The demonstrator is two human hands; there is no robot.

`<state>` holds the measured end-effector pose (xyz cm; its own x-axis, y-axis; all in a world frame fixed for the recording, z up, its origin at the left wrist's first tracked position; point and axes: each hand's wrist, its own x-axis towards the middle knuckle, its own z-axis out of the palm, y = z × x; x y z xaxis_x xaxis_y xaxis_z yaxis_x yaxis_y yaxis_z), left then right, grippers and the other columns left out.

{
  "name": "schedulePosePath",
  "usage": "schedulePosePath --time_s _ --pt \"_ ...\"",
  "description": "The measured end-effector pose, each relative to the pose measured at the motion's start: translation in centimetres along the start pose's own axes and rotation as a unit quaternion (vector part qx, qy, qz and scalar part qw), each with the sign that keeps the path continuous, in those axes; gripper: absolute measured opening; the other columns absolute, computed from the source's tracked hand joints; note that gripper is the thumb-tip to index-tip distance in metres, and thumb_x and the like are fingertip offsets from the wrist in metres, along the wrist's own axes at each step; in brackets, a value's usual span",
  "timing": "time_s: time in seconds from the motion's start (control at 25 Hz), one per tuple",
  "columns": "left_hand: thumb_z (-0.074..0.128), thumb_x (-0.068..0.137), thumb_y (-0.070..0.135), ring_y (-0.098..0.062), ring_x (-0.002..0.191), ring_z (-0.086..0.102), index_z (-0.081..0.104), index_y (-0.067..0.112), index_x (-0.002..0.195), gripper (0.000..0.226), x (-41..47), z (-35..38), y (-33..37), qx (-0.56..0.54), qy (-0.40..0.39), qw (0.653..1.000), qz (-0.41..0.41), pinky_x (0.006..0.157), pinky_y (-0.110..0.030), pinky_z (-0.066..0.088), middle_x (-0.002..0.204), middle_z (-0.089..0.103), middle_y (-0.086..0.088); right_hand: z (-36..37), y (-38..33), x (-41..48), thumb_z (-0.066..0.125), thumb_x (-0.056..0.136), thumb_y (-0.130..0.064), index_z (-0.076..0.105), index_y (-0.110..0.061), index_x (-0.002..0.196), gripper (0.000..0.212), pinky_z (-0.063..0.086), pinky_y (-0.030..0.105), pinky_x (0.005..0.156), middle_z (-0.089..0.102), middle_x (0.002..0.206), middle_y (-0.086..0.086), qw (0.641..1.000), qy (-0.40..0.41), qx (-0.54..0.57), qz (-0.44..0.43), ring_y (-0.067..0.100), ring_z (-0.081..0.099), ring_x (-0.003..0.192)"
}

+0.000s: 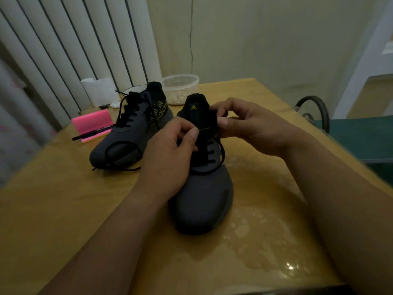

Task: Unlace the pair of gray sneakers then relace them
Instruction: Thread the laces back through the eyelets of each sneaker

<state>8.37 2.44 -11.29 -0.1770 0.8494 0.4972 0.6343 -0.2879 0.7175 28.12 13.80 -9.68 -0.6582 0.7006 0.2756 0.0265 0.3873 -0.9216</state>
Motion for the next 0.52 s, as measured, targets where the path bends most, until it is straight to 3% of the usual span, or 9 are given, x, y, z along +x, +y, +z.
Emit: schedulePosePath --time_s 0.08,0.2,0.36,0.52 --pt "0.059 0.106 0.031 -0.001 0.082 0.067 0.063 0.033 0.096 0.011 0.0 0.1 0.0 -0.008 0.001 1.0 -0.002 0.07 -0.025 0.051 0.082 0.068 0.016 -0.1 1.1 -0.3 0.065 0.096 -0.015 0.055 -0.007 0.104 0.015 0.052 0.049 0.105 0.062 0.137 0.001 0.993 -0.013 0.116 -0.005 0.027 0.063 0.12" --pt "0.064 0.103 0.031 -0.002 0.08 0.067 0.065 0.032 0.095 0.008 -0.2 0.3 -0.2 -0.016 -0.006 1.0 0.001 0.07 -0.027 0.054 0.084 0.068 0.018 -0.1 2.3 0.0 0.064 0.094 -0.012 0.056 -0.01 0.099 0.01 0.044 0.056 0.113 0.058 0.138 0.002 0.982 -0.021 0.186 -0.006 0.026 0.059 0.127" --pt "0.066 0.103 0.029 -0.002 0.085 0.069 0.07 0.032 0.099 0.006 -0.2 0.3 -0.6 -0.018 -0.013 1.0 0.012 0.074 -0.038 0.059 0.087 0.071 0.018 -0.3 2.8 0.2 0.061 0.094 -0.009 0.056 -0.01 0.099 0.007 0.043 0.054 0.114 0.056 0.139 0.003 0.979 -0.014 0.204 -0.001 0.026 0.058 0.127" --pt "0.066 0.102 0.028 -0.005 0.084 0.069 0.071 0.03 0.098 0.007 -0.3 0.5 -0.7 0.002 0.002 1.0 0.021 0.072 -0.042 0.058 0.087 0.071 0.015 -0.2 2.6 0.2 0.073 0.091 -0.017 0.058 -0.012 0.099 0.017 0.042 0.055 0.115 0.055 0.141 0.004 0.978 -0.017 0.207 0.0 0.026 0.057 0.127"
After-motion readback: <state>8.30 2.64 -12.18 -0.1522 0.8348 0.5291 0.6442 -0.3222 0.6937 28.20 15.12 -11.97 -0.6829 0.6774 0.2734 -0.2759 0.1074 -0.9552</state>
